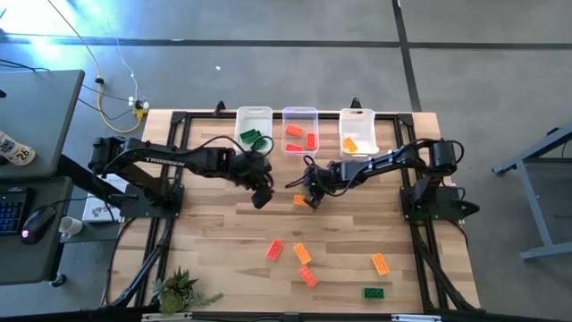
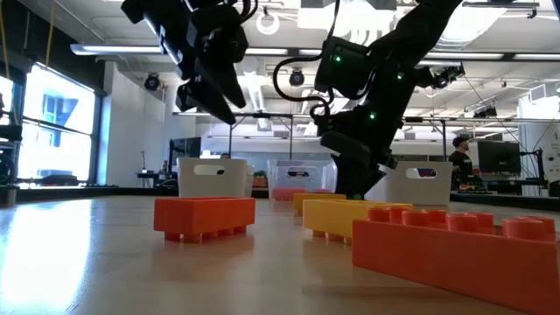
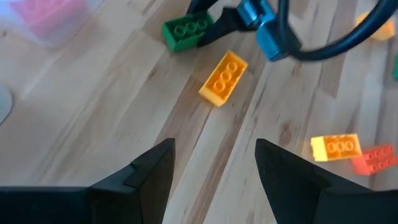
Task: Sort & place blocks by color
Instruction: Put the green game piece into the left white bin
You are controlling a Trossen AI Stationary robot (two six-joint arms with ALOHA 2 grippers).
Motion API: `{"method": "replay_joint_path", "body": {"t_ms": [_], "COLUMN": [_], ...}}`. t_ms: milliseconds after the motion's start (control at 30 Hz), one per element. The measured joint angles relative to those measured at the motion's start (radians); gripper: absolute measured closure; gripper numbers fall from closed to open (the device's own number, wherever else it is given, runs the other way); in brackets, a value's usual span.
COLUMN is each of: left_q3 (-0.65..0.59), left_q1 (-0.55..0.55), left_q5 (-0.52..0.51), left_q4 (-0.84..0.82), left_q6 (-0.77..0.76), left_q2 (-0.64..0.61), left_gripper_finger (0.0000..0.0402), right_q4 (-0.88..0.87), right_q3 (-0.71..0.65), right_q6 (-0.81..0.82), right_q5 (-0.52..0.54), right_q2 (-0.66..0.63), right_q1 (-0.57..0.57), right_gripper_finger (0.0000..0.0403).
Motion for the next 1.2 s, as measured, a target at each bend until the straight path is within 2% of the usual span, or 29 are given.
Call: {"method": "replay_joint_path", "body": {"t_ms": [233,533,700,1000,1200], "left_q3": [0.000,0.000,0.000,0.000,0.000], "left_q1": [0.000,0.009,0.032,0.051,0.051], "left_q5": [0.001,0.005,0.012,0.013,0.013], "left_q4": [0.085,0.131,0.145,0.150,0.183], "left_q6": [-0.019,-0.085,-0.187,-0.236,-0.248], "left_q2": [0.000,0.000,0.000,0.000,0.000], "left_gripper_finger": [0.0192,0.0192,0.0192,0.0192,0.0192], "right_q4": [0.005,0.064,0.116,0.237,0.314], "right_q3": [-0.002,-0.002,-0.002,0.000,0.000], "right_q6": [-0.002,-0.027,-0.072,-0.210,-0.273], "right_q5": [-0.038,-0.009,0.067,0.309,0.369], "right_q2": [-0.022,-0.083,-0.103,-0.129,-0.129], "right_q1": [0.004,0.073,0.139,0.221,0.222], "right_gripper_finger": [0.0294,0.0294,0.0294,0.0294,0.0294]}}
